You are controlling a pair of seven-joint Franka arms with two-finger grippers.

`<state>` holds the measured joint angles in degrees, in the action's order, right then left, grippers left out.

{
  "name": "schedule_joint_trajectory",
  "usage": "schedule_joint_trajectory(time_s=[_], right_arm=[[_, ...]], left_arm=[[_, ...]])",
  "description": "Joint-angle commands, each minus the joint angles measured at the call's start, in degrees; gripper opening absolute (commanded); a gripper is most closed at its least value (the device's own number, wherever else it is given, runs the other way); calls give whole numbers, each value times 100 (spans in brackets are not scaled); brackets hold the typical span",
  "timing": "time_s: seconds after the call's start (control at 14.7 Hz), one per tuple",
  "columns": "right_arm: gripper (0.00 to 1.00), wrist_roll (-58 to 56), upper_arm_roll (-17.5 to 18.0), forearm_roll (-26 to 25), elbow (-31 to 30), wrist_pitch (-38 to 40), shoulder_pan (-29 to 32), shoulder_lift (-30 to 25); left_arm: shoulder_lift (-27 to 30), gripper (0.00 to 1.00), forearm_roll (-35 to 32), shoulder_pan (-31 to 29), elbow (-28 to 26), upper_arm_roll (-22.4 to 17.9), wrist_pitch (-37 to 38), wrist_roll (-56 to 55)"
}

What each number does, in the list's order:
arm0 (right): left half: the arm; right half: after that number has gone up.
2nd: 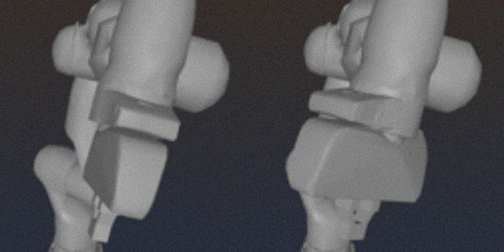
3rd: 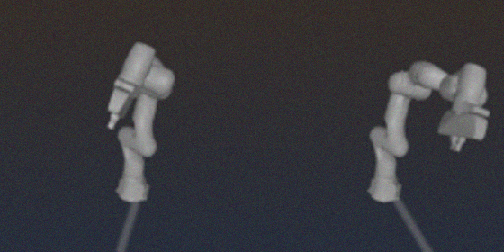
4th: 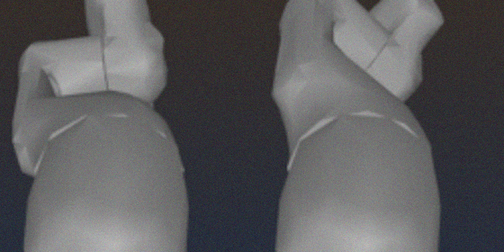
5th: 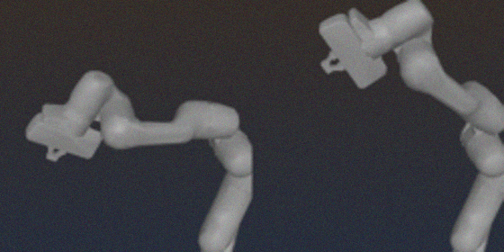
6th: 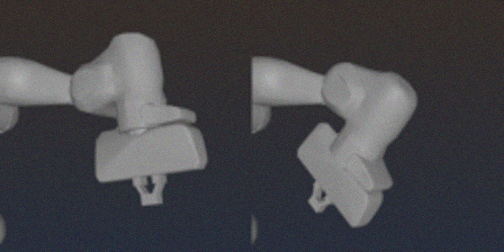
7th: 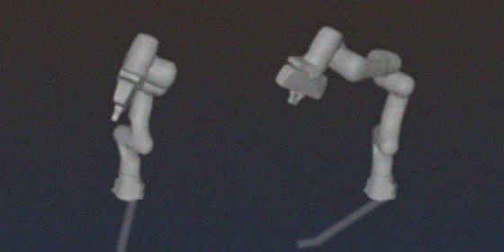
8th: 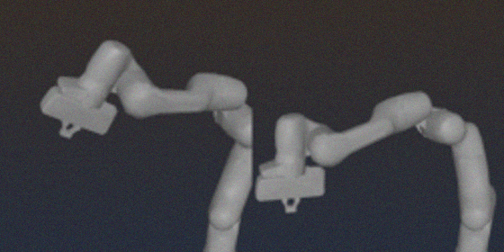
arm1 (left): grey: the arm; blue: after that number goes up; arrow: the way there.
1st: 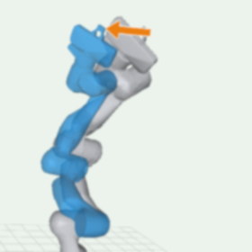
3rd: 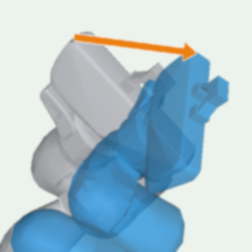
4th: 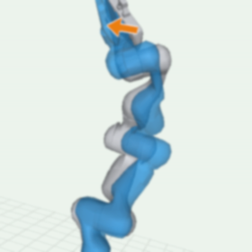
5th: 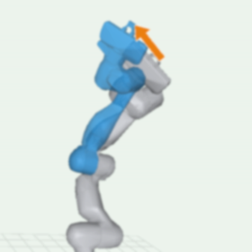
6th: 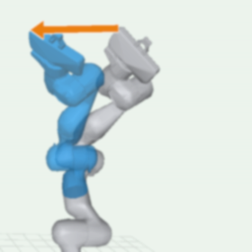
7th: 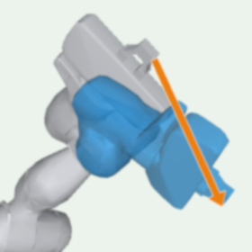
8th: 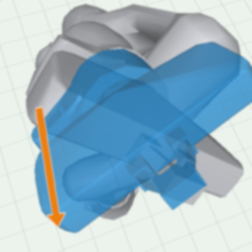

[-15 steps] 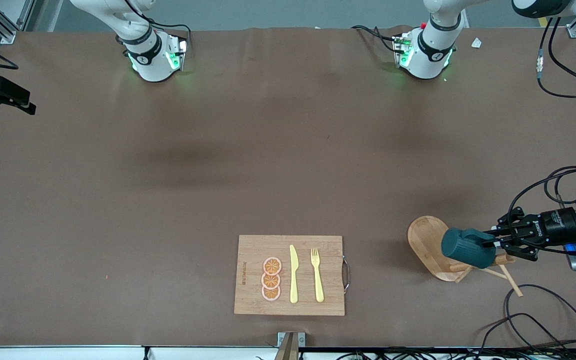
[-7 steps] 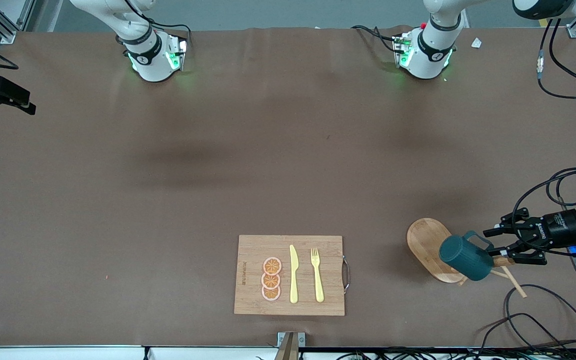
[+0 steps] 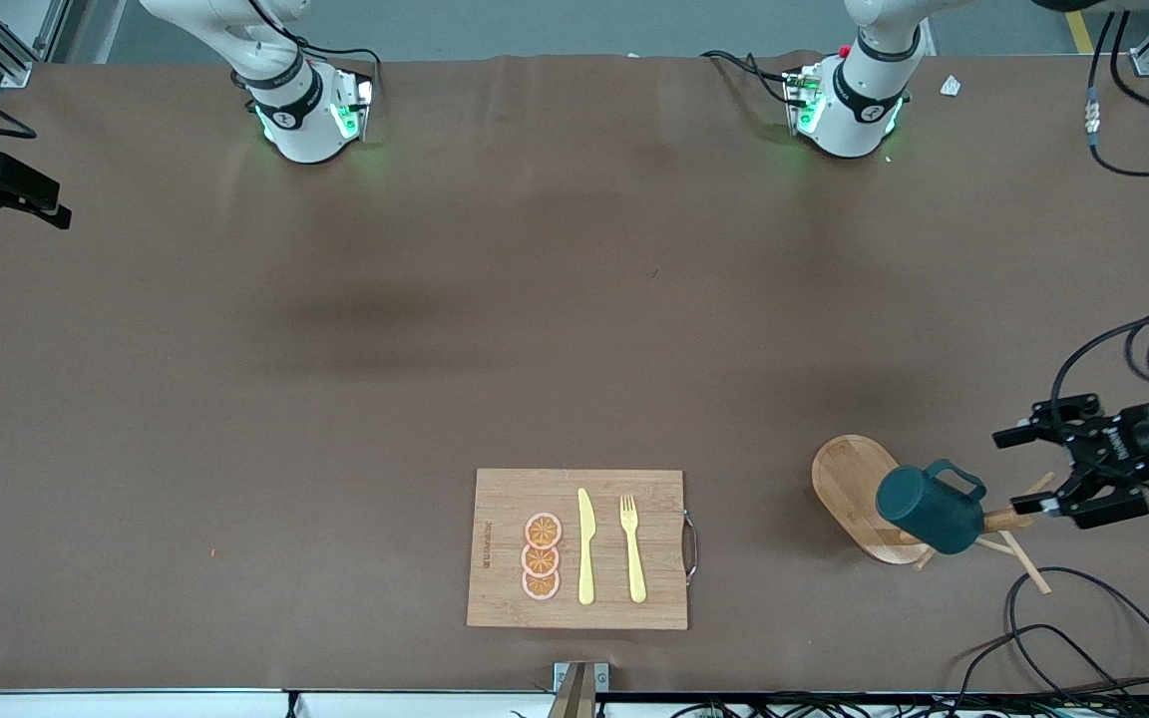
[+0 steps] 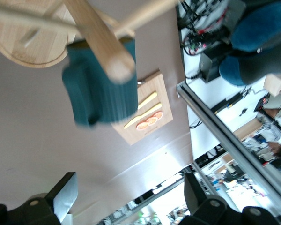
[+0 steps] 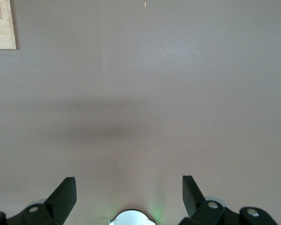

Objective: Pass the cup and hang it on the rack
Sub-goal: 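Open the left gripper and release the mug on the peg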

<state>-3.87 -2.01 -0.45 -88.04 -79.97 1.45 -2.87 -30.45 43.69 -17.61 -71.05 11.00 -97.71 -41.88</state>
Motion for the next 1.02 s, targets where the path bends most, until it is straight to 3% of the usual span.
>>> schedule_joint_trajectory(time_s=[0.0,0.2,0.41,0.68,0.81,0.95], right_arm=[[100,36,-19,53,-170,-72,-22,-178],[100,36,-19,53,-178,-89,-22,-178],[100,36,-19,53,-178,-98,-22,-178],[100,36,-19,53,-178,-89,-22,-178],[100,27,-19,53,-178,-89,-13,-178],[100,27,-19,53,-178,-98,-22,-178]], left_arm=[[784,100,-842,257,-181,-45,392,109],[1277,100,-1921,434,-181,252,787,154],[1612,100,-3266,364,-190,1060,1033,302],[2042,100,-4270,460,-251,1457,1394,934],[2288,100,-4482,810,-505,1266,1421,1565],[2560,100,-4510,1283,-760,653,1438,2128]])
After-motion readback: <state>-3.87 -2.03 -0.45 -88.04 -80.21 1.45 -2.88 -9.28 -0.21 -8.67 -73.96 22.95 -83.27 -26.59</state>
